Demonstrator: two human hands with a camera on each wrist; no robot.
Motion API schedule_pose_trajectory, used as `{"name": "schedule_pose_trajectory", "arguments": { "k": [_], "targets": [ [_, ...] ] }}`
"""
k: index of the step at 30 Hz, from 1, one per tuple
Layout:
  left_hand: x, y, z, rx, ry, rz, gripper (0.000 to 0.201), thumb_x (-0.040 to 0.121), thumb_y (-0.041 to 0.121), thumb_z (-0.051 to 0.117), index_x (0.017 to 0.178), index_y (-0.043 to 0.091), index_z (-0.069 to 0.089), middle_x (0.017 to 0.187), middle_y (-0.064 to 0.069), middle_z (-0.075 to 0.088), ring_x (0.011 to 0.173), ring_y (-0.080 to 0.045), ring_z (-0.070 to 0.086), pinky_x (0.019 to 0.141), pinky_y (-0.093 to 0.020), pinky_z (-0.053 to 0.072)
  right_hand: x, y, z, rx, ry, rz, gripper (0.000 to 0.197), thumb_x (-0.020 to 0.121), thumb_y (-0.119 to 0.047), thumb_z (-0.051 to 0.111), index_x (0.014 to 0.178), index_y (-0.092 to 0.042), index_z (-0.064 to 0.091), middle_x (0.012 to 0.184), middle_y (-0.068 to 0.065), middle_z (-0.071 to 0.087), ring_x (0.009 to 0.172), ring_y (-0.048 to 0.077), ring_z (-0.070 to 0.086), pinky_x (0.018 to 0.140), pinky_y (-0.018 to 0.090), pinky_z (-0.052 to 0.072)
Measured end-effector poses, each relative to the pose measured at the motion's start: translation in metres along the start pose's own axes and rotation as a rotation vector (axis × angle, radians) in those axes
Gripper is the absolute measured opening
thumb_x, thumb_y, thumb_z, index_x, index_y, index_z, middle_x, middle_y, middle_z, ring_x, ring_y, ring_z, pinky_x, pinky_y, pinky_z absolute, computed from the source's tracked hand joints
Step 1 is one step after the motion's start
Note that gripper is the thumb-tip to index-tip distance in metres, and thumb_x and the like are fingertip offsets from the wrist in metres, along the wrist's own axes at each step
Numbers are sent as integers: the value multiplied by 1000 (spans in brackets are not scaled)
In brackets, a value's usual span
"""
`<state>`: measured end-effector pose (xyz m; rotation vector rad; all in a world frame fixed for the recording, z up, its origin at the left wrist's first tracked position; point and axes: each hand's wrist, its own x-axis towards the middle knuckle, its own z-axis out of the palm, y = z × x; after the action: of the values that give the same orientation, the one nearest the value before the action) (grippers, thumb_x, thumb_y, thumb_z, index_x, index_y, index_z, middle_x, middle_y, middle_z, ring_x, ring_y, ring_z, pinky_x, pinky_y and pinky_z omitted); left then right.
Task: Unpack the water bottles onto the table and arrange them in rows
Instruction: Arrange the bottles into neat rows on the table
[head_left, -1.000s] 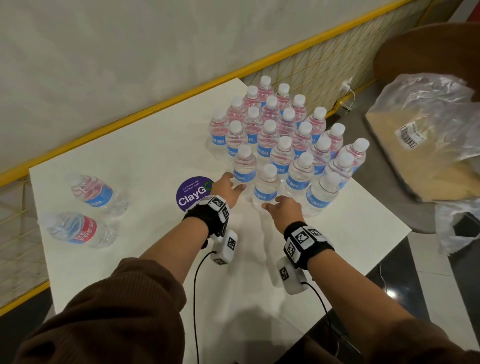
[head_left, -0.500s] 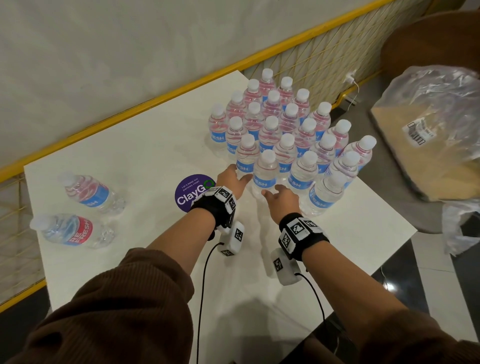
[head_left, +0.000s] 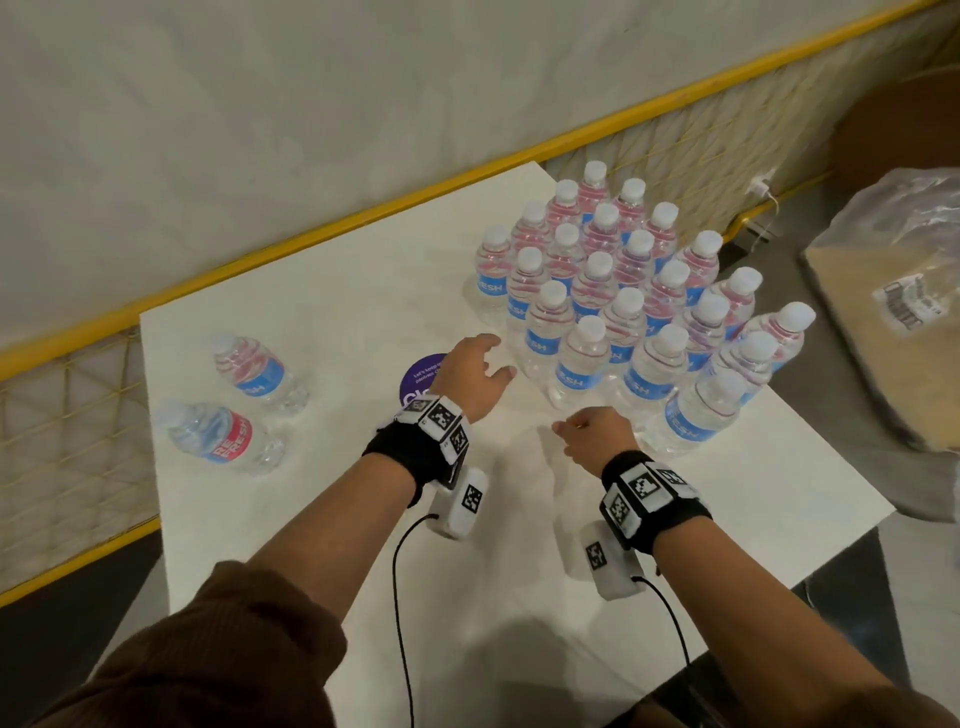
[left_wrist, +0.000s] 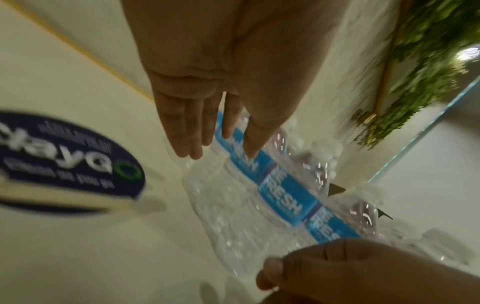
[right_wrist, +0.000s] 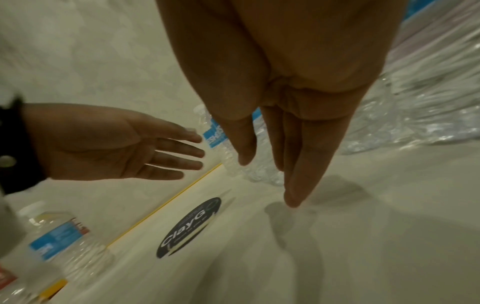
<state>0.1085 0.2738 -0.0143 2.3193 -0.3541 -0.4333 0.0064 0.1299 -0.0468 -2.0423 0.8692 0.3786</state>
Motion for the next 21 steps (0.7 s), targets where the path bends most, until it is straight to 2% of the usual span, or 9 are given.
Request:
{"name": "schedule_pose_trajectory", "arguments": {
  "k": [2,4,6,8,9,12,14,17,21],
  "targets": [
    [-17,-20,-34,32,156,40,41,90,24,60,129,13,52,131,-7,52,113,-24,55,97,-31,44,-4,-7,10,-6,-12,-45,26,87,-32,62,96,-9,67,99,13,71,95,27,66,91,39,53],
    [-36,-44,-71,138,381,96,36,89,23,59,123,12,57,125,-10,55,114,-29,50,97,-35,41,-12,-19,21,-9,-28,-88,17,85,-32,64,90,-15,64,101,12,70,96,27,66,90,41,54],
    [-57,-72,-107,311,633,108,34,87,26,59,118,12,61,121,-13,55,112,-35,48,92,-39,41,-20,-30,31,-9,-46,-134,13,84,-29,65,87,-17,62,101,12,70,96,27,66,89,42,54],
    [-79,-98,-135,461,826,30,38,84,33,59,117,14,59,122,-14,52,111,-37,46,86,-42,41,-29,-39,40,-3,-55,-173,12,84,-27,66,88,-15,63,100,12,70,96,28,66,89,43,53],
    [-89,-111,-143,506,864,-51,42,83,35,59,120,14,56,125,-15,49,112,-38,45,85,-43,40,-34,-42,44,-2,-57,-188,12,84,-26,66,88,-16,63,100,13,70,96,28,66,89,43,54],
    [-111,-143,-153,492,806,-296,52,83,37,62,128,14,49,130,-18,42,116,-39,41,88,-48,38,-46,-47,52,2,-68,-211,13,84,-26,67,92,-16,63,101,12,70,97,28,65,90,42,53],
    [-116,-153,-155,372,749,-339,46,87,32,62,127,13,50,128,-20,40,113,-40,45,87,-49,42,-55,-48,55,-13,-71,-222,22,84,-26,66,102,-13,65,103,11,69,99,27,64,91,38,52],
    [-113,-148,-153,264,662,-194,31,91,27,59,113,5,56,118,-20,44,95,-41,55,81,-46,45,-71,-49,62,-67,-87,-269,32,84,-24,67,114,-12,62,108,8,67,102,24,61,89,29,47],
    [-119,-113,-118,199,470,80,19,88,26,62,95,9,61,99,-10,55,84,-30,57,75,-34,44,-87,-52,80,-41,-130,-341,59,78,-25,74,131,-19,47,127,8,56,116,23,54,97,31,43]
  ]
}}
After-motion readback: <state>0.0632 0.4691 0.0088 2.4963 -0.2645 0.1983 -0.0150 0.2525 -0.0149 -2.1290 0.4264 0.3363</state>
